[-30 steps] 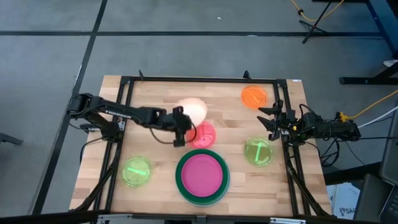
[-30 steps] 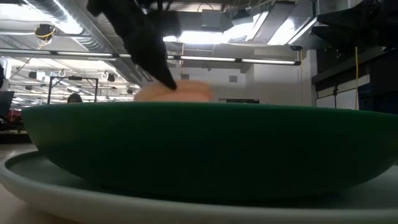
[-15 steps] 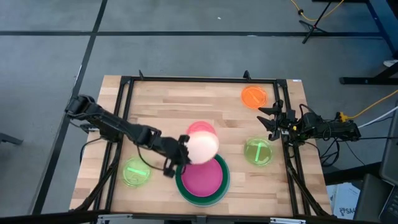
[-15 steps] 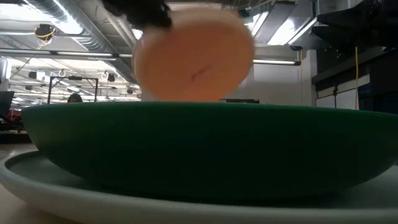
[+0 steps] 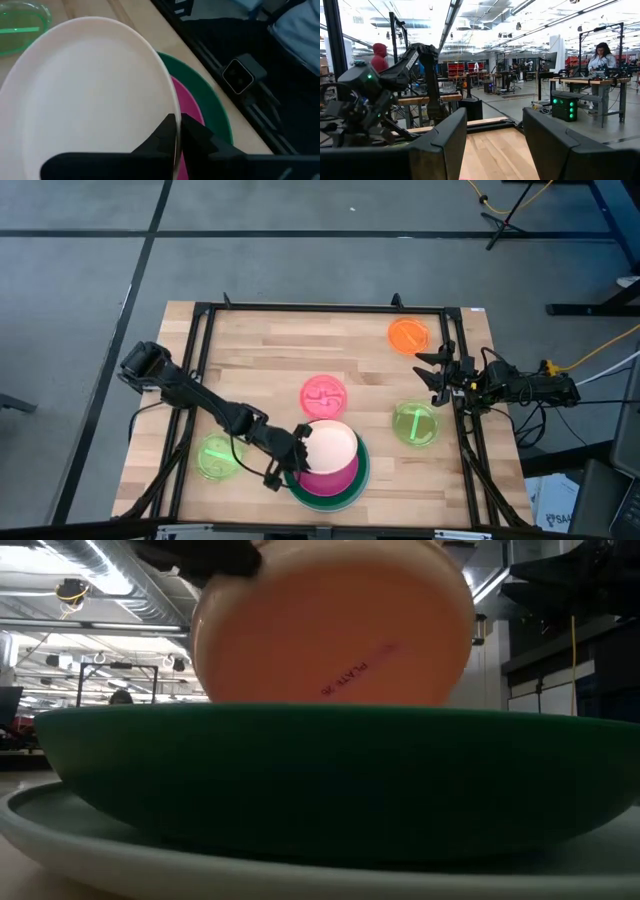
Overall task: Stack plastic plates
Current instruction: Stack the cream plate on the pink plate, then stack the transparent pink plate on the cream plate
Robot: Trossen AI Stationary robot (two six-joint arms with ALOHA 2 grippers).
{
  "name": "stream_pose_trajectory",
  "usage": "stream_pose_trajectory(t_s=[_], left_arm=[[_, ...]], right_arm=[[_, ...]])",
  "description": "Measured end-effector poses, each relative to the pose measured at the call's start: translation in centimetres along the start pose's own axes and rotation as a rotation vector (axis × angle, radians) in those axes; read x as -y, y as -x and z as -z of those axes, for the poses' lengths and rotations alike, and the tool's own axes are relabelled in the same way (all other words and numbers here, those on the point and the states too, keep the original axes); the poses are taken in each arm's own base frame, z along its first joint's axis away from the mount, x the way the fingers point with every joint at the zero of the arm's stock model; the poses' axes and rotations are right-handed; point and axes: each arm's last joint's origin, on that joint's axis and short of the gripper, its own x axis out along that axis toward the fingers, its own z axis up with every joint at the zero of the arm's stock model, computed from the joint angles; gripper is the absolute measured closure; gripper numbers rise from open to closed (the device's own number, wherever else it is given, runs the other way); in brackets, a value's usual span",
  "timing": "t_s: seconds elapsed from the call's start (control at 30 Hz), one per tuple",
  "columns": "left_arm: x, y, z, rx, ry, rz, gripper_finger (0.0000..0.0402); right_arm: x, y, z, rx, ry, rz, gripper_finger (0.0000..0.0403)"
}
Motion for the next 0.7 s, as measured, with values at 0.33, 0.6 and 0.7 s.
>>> stream_pose_trajectory(t_s=[0.33, 0.6, 0.7], left_arm=[[-0.1, -1.2, 0.7, -0.022, 0.011, -0.019, 0.038], [0.1, -1.2, 0.7, -0.016, 0.061, 0.027, 0.0335], [0.1, -1.2, 0.6, -0.011, 0.078, 0.029, 0.0317]], right_arm=[[0.0, 0.0, 0.1, -0.013, 0.004, 0.0, 0.0214], [0.0, 0.0, 0.1, -0.013, 0.004, -0.001, 0.0214], [0.0, 0.0, 0.1, -0.013, 0.004, -0.001, 0.0214]])
